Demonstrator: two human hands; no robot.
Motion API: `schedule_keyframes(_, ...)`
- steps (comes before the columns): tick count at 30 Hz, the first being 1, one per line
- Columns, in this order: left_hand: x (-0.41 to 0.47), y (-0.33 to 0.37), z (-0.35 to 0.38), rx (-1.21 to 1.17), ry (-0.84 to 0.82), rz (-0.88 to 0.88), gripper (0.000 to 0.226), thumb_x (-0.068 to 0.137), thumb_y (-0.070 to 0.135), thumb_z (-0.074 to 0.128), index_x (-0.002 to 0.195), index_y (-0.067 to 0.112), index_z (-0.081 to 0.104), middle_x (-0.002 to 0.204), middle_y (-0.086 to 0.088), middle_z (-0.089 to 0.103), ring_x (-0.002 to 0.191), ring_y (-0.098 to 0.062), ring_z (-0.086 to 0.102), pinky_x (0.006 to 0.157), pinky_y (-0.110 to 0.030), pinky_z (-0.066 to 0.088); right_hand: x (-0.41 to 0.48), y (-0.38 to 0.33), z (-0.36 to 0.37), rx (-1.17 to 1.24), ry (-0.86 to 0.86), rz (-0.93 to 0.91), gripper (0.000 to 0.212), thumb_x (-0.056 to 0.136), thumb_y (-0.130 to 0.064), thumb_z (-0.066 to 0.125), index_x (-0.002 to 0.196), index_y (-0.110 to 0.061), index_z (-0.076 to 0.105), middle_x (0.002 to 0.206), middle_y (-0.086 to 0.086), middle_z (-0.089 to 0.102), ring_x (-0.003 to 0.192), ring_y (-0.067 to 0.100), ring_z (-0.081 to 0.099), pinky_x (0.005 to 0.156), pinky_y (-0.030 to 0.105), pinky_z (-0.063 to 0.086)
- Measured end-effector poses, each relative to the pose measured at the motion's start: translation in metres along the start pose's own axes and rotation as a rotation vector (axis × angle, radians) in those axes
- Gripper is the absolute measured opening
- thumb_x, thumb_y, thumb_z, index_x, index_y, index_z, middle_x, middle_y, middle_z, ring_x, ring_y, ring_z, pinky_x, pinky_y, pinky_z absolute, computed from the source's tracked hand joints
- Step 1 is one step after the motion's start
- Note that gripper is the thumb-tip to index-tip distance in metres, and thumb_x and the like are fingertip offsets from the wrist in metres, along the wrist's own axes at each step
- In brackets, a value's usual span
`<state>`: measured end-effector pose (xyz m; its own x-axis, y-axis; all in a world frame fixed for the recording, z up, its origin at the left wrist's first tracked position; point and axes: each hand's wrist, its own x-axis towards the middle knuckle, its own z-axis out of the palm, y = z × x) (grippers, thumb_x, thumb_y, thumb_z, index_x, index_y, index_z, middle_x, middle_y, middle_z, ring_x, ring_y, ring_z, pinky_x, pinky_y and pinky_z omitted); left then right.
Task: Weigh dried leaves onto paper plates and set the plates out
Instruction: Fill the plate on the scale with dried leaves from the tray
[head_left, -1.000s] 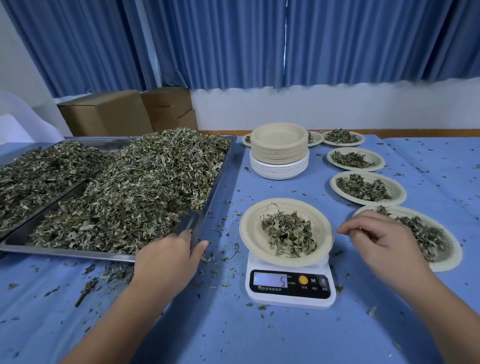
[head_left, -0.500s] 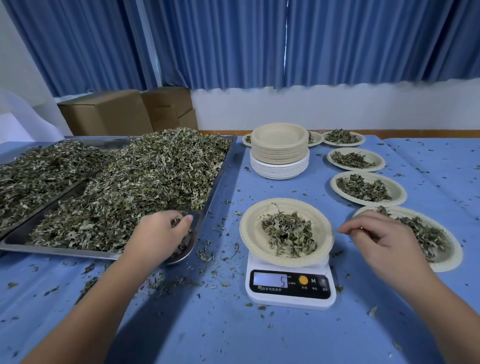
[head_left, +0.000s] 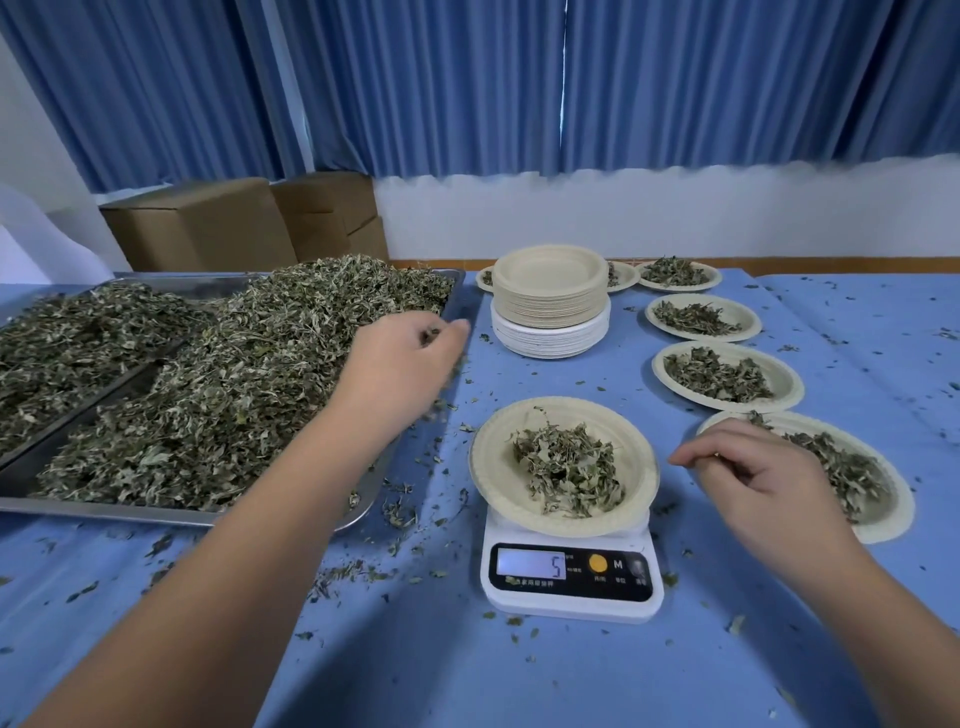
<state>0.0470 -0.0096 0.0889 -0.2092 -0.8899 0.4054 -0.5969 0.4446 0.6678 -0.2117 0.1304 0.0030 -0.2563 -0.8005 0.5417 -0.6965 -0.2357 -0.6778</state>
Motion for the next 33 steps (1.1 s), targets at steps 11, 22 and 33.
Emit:
schedule_keyframes(11,-0.009,0.026,0.049,-0.030,-0.355,-0.095,0.059,0.090,0.073,0.026,0.128,0.037,0.054,0.117,0.011,0.061,0.097,-0.013,0.062,0.075,-0.031,0.045,0.001,0.001,0.000,-0.028,0.006,-0.027,0.035,0.079,0.012,0.058,0.071,-0.019,0.072,0.083,-0.010,0.062,0.067,0.012,0.055,0.060,0.011,0.038)
schedule_keyframes(22,-0.022,0.019,0.042,0.010,-0.347,-0.037,0.057,0.092,0.069,0.032,0.101,0.024,0.067,0.091,0.006,0.069,0.068,-0.010,0.062,0.070,-0.039,0.057,0.000,0.003,-0.001,0.013,-0.001,-0.005,0.039,0.082,0.010,0.056,0.072,-0.025,0.071,0.082,-0.009,0.062,0.059,0.013,0.052,0.053,0.012,0.036)
schedule_keyframes(33,-0.023,0.002,0.043,-0.027,-0.277,0.040,0.017,0.097,0.038,0.050,0.092,0.033,0.065,0.062,0.020,0.062,0.050,-0.005,0.051,0.052,-0.023,0.041,0.000,0.002,0.000,0.002,-0.018,-0.002,0.043,0.082,0.008,0.056,0.070,-0.031,0.069,0.081,-0.011,0.062,0.060,0.013,0.053,0.053,0.012,0.037)
